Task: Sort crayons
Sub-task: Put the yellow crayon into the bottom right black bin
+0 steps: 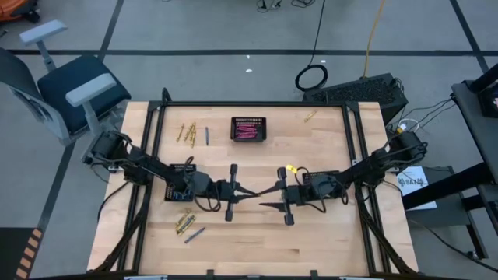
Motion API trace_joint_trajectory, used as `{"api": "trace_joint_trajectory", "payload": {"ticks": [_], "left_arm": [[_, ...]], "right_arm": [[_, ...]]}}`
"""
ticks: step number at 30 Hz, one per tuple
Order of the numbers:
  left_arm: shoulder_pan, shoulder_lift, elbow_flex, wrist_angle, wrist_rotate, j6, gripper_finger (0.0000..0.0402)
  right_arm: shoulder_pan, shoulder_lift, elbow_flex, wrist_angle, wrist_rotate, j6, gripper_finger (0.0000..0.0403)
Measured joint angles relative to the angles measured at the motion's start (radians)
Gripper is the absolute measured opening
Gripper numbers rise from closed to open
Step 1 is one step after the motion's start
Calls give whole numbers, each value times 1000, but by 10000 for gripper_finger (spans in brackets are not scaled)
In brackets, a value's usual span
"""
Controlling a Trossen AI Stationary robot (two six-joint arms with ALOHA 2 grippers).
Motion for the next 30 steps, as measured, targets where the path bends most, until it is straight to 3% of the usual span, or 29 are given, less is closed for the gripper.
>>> {"api": "trace_joint_trajectory", "payload": {"ticks": [5,10,13,18,21,26,28,30], "left_arm": [[0,0,0,0,0,-3,3],[0,0,0,-1,-4,-4,2],[0,0,0,-20,-26,-6,1],[0,0,0,-120,-89,-77,1],[0,0,32,-323,-90,-86,0],[8,28,215,-882,-71,-152,0],[13,58,281,-993,-17,-141,6],[15,100,334,-997,80,-99,22]], "right_arm": [[0,0,0,14,-1,3,95],[0,0,0,-36,4,3,33],[6,-25,-1,-170,27,9,5],[8,-131,0,-545,19,140,28],[9,-191,-1,-758,-42,233,47],[54,-267,-1,-930,-106,348,64],[85,-289,-1,-927,-104,370,64],[121,-307,-1,-917,-102,377,60]]}}
